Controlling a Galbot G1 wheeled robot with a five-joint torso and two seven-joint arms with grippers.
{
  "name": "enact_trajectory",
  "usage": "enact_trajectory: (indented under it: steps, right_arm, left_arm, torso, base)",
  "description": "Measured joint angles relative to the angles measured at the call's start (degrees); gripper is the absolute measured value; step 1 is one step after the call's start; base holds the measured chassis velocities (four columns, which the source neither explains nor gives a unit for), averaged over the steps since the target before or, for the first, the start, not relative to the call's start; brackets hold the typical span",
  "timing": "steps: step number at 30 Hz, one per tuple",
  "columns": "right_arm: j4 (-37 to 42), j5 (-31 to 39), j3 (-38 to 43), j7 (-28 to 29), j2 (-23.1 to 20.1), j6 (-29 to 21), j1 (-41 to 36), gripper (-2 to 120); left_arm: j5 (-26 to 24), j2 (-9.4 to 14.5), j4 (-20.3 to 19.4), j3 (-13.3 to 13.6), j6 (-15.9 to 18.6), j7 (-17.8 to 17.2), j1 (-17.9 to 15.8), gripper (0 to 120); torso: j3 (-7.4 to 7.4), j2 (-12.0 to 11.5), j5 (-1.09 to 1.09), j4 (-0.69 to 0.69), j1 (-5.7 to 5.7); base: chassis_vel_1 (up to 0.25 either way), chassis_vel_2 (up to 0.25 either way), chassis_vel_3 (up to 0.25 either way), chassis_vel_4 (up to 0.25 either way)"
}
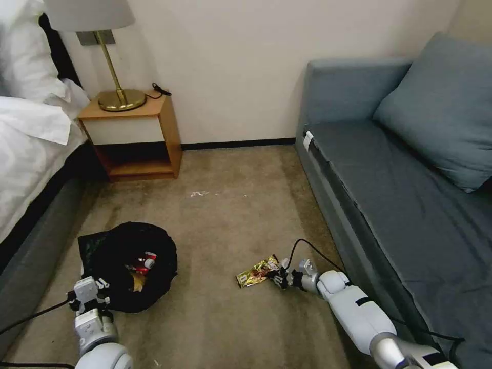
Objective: Pick up the trash bin, then pick up the garbage on the floor and place it into the trash bin.
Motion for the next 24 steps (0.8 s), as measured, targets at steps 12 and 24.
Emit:
enact_trajectory:
  steps: [12, 24]
  right_arm:
    - [6.3, -11.8, 0.5, 0.1, -0.9, 5.2, -1.0, 1]
    - [3.7, -18.6, 2.8, -2.0, 0.3, 6.3, 1.2, 45]
  left_arm:
    - [0.0, 1.7, 0.8, -0.7, -0.1, 0.0, 0.0, 3]
    - [-0.1, 1.6, 1.5, -0.5, -0.3, 0.1, -0.3, 3]
  torso:
    - [0.00, 0.0, 0.00, 0.00, 0.00]
    - [0.00, 0.0, -0.01, 0.00, 0.01]
  base:
    - [0.000, 0.000, 0.000, 0.000]
    - [0.000, 0.000, 0.000, 0.000]
